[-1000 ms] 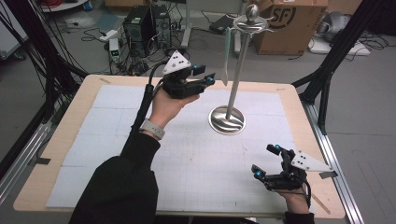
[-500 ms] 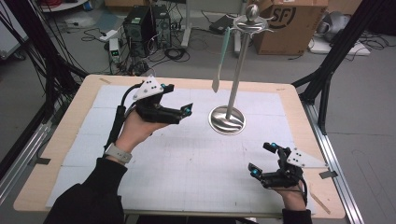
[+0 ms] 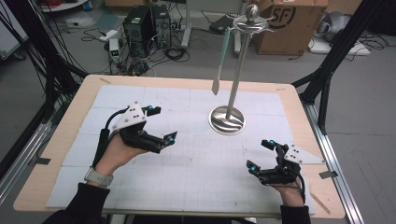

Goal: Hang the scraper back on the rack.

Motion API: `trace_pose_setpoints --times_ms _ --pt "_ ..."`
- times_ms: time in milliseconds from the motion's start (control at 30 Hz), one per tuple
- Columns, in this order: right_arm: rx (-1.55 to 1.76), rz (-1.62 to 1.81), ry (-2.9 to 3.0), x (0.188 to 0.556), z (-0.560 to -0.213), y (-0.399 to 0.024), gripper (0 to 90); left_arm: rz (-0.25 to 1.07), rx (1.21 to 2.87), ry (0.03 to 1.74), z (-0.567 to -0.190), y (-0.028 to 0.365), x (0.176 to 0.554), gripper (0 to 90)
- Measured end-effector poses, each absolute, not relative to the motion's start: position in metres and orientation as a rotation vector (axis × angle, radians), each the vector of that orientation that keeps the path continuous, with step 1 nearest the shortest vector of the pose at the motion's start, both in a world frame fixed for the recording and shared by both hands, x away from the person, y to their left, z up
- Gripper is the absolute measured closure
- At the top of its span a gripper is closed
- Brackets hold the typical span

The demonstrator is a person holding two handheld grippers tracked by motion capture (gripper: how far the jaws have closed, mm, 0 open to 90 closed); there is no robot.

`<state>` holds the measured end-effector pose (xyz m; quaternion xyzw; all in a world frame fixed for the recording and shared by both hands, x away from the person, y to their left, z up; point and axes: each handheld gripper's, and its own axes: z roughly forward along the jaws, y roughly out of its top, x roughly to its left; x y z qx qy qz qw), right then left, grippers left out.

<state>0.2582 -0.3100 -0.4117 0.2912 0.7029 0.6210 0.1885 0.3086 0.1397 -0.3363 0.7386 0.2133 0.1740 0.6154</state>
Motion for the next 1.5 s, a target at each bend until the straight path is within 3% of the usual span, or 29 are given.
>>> trace_pose_setpoints --times_ms 867,1500 --pt "0.822 1.713 2.010 0.258 -0.416 -0.302 0.5 0.536 1.545 0.684 -0.418 0.239 0.258 1.7" --pt "0.834 1.715 2.001 0.259 -0.418 -0.300 0.5 0.565 1.511 0.760 -0.440 0.267 0.236 1.7"
